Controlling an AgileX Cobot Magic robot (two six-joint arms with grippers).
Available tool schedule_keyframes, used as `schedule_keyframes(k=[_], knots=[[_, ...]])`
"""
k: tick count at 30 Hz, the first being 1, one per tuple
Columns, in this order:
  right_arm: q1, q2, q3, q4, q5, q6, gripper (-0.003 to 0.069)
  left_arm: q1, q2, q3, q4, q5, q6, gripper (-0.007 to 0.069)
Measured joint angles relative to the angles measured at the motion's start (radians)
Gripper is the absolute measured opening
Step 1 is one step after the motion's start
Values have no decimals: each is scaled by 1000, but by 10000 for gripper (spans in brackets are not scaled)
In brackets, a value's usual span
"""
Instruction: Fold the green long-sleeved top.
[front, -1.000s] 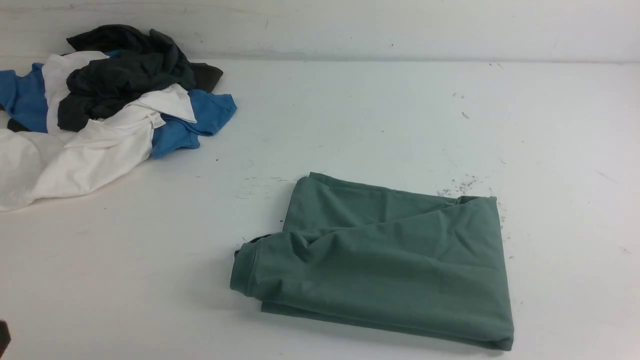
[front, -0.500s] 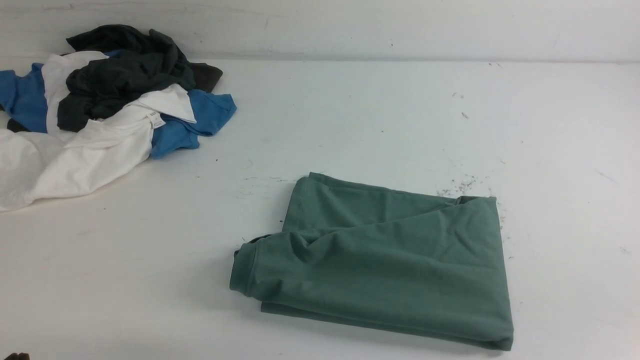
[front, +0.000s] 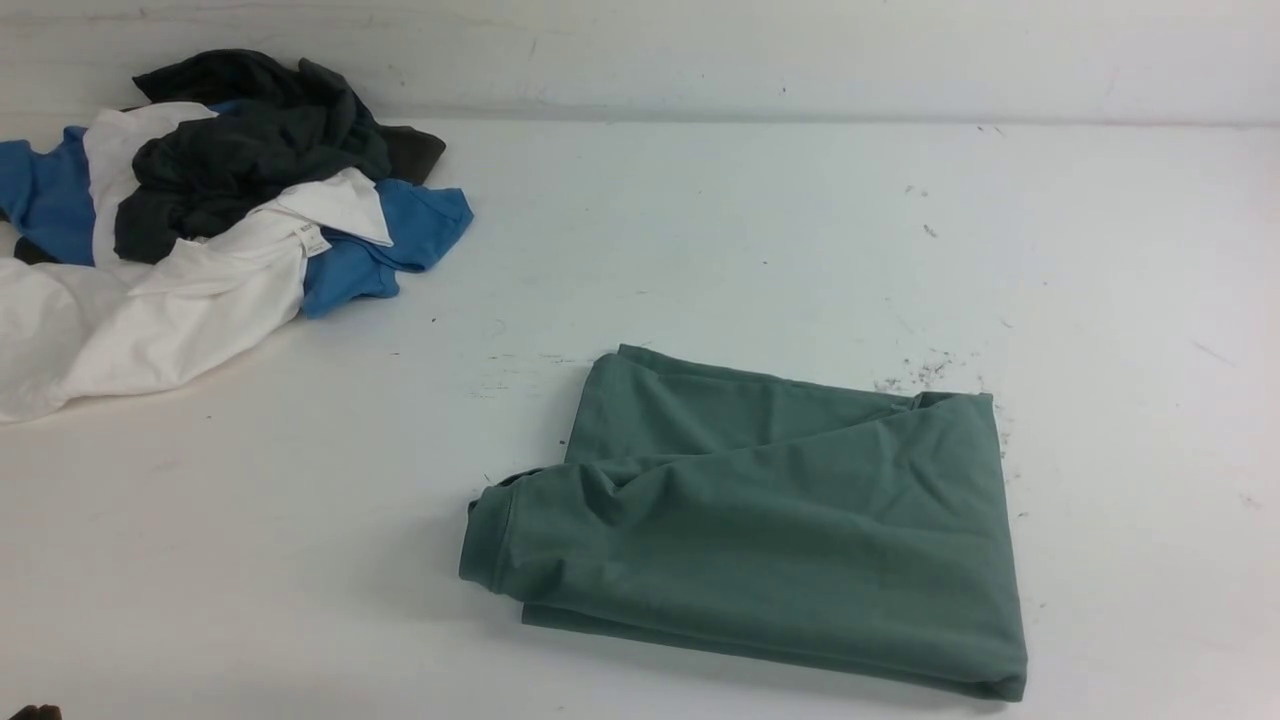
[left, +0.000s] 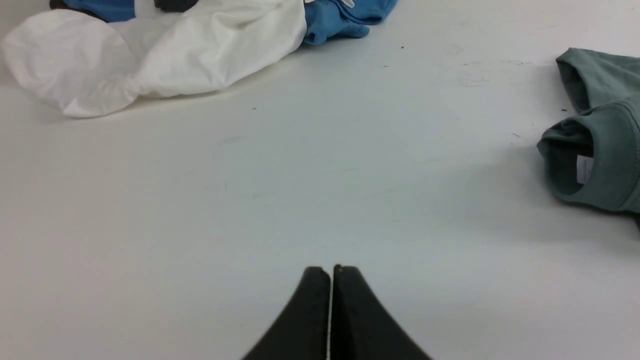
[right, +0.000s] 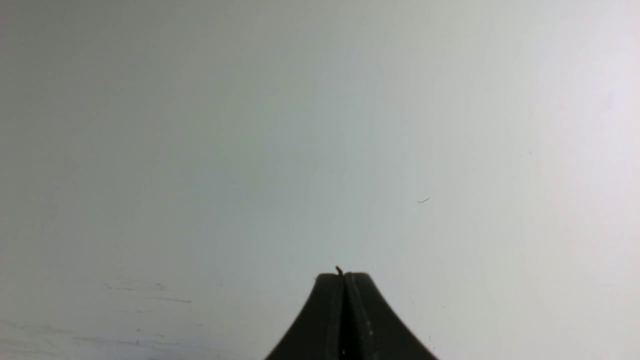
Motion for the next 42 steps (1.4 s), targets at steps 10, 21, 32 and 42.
schedule_keyframes(k=[10,21,32,42], knots=[[0,0,0,0,1,0,-14,0,0,0,0,0,0,-4],[0,0,12,5,122,30,-14,0,0,0,0,0,0,-4],[-307,-5,413,4,190,35,-14,0,0,0,0,0,0,-4],[-400,-4,469,4,228,26,-14,0,0,0,0,-1,0,-4]])
